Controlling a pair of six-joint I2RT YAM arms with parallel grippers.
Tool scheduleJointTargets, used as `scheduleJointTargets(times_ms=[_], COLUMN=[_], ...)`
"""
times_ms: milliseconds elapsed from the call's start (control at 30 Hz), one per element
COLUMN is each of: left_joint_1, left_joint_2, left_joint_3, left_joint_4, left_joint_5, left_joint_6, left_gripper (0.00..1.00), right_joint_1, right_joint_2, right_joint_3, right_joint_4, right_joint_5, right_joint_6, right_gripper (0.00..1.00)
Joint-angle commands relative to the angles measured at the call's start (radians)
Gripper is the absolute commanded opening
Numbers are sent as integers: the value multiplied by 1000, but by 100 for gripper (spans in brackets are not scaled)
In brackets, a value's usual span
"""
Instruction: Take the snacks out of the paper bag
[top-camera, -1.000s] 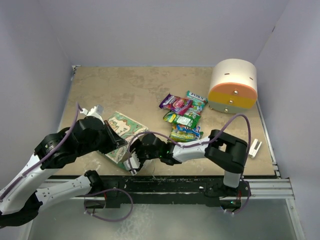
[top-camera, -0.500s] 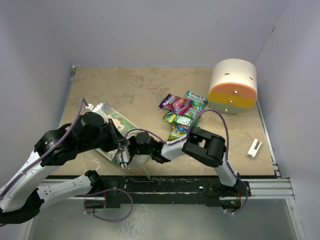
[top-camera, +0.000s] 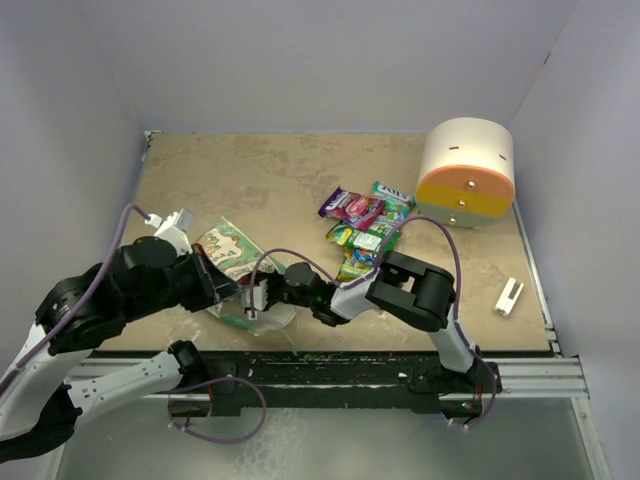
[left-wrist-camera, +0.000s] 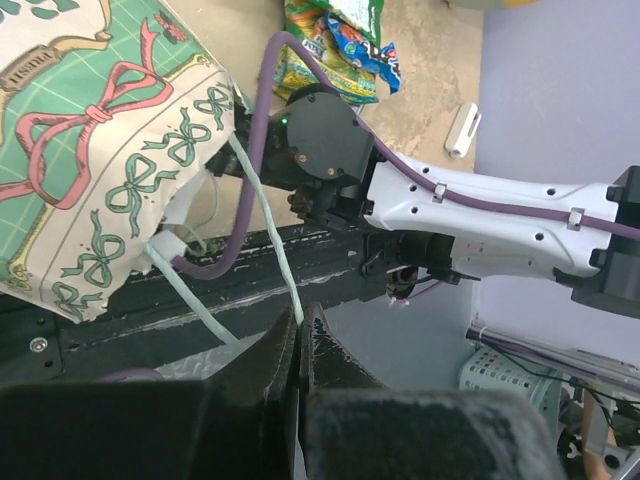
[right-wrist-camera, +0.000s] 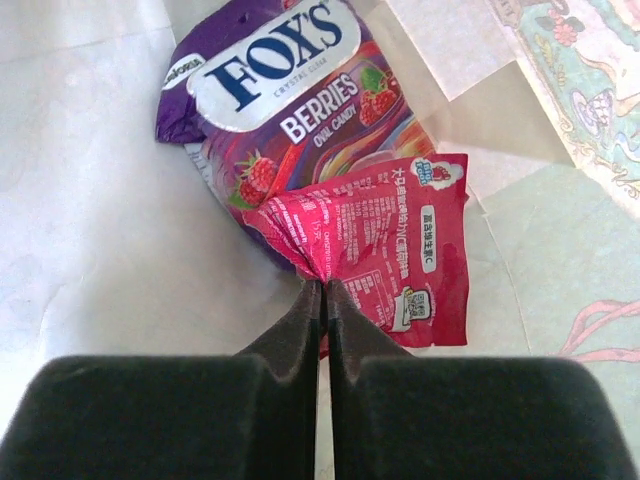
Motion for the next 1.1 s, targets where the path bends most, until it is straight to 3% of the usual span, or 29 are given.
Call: scheduleJointTargets(times_ms=[0,267,533,733,1067], left_joint_1=[-2,-2,-2,-2,-2], left_joint_2=[-9,40,60,79,121], left_joint_3=[-2,-7,-37,-79,-96], left_joint_4=[38,102,186,264,317], left_joint_5=[1,18,4,-21,-113], left_joint_6=[-17,19,22,28,51], left_gripper=[0,0,0,0,0], right_joint_1=[-3,1,13,13,12], right_joint_2=[-120,-266,-479,-724,-1082], right_joint_3=[-45,-157,-250,-261,-102], right_joint_4=[20,2,-231,-627,-1319], right_joint_5=[-9,-122,-331,-457,-484], right_joint_6=[93,213,249,235,219], right_gripper=[0,0,0,0,0])
